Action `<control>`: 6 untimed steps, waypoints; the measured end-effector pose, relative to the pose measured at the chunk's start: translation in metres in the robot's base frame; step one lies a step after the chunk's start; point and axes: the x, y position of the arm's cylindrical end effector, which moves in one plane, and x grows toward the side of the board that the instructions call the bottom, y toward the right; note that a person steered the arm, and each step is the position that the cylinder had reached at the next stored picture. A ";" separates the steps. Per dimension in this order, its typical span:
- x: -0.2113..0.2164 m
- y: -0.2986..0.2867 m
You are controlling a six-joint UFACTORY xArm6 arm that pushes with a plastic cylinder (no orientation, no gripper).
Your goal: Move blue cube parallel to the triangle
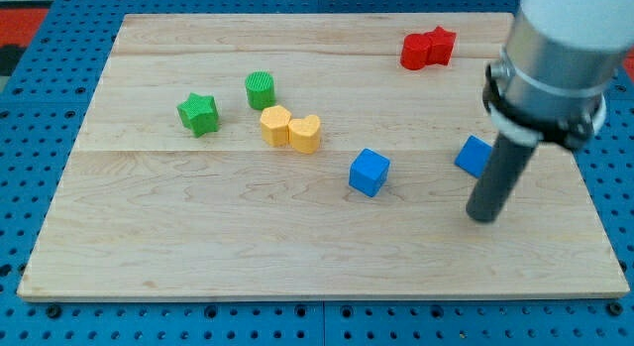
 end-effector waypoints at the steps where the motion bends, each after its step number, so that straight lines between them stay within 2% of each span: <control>1: 0.015 -0.118; 2: -0.027 -0.144; 4: -0.075 -0.088; 6: -0.097 -0.144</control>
